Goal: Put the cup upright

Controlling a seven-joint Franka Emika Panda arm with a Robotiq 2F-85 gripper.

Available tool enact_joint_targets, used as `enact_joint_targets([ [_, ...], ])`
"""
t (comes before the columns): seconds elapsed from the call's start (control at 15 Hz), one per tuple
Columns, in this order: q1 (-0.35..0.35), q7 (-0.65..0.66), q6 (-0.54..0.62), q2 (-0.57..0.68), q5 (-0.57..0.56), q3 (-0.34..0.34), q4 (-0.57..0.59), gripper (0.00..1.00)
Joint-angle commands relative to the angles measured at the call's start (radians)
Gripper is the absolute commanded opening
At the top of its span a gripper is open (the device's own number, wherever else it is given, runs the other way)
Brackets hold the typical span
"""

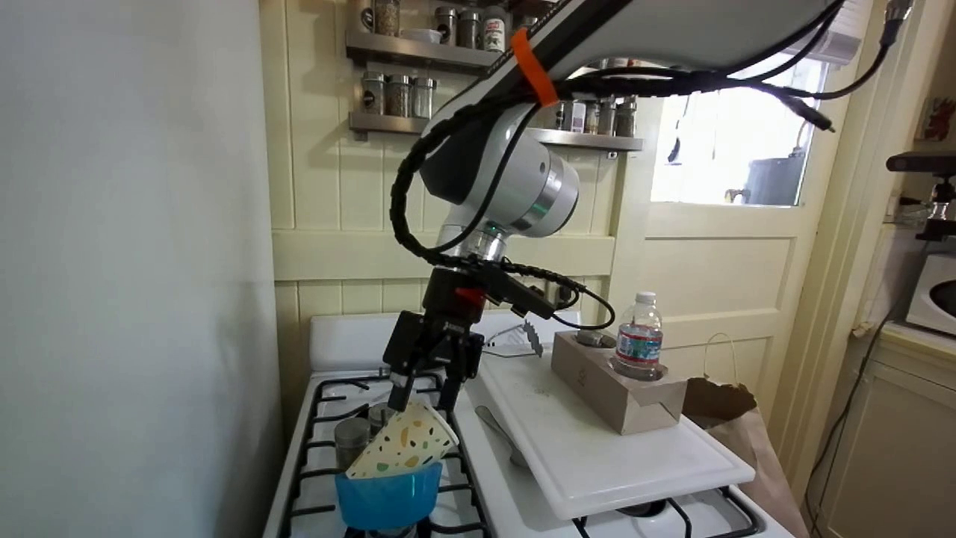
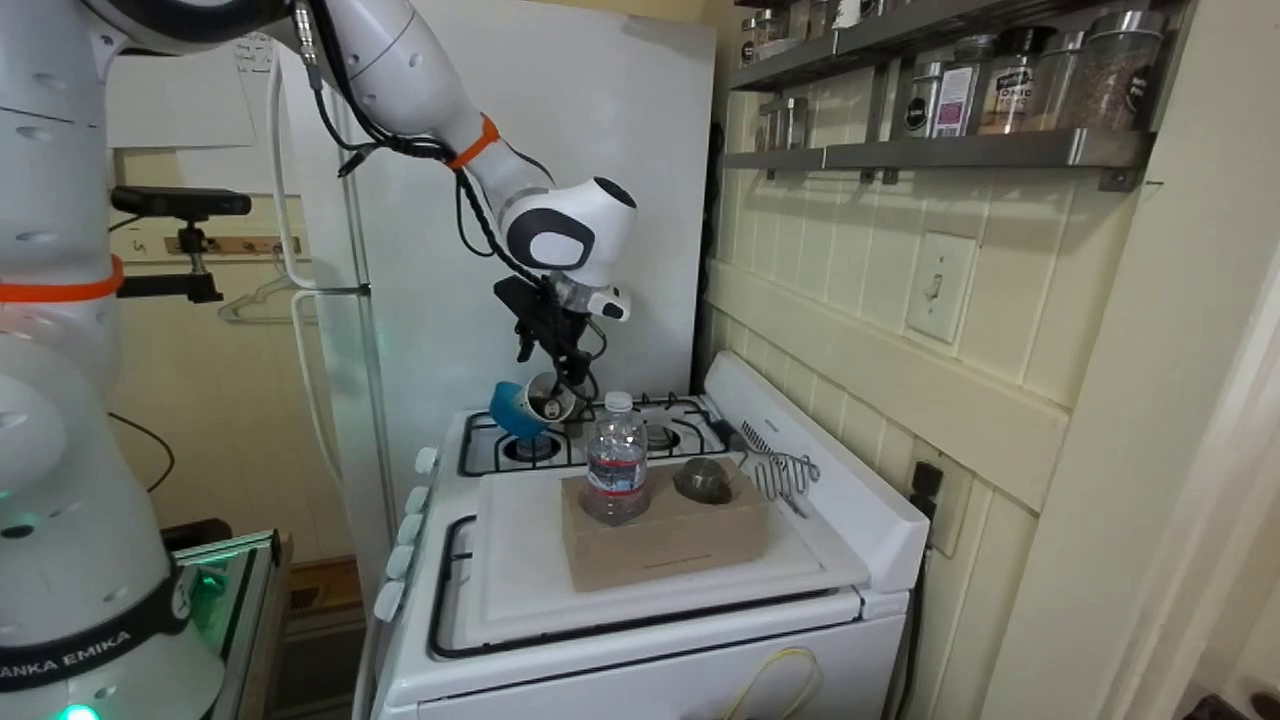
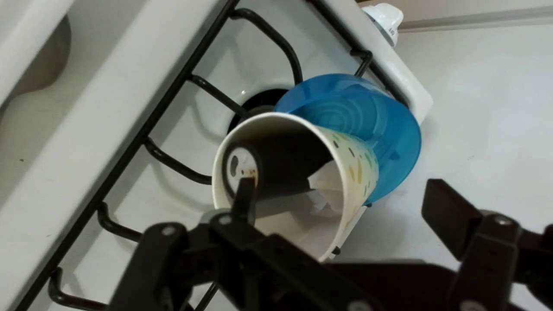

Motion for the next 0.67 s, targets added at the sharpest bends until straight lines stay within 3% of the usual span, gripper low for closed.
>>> enact_joint_targets([
  [0.0,-0.025,-0.038,-0.047,0.060,0.025,0.033,0.051,0.71],
  [0.07,-0.026,-0.039,-0.048,0.066,0.018,0.038,0.057,0.71],
  [0.6,-0.032,-0.056,-0.037,0.062,-0.006,0.060,0.084,0.10],
])
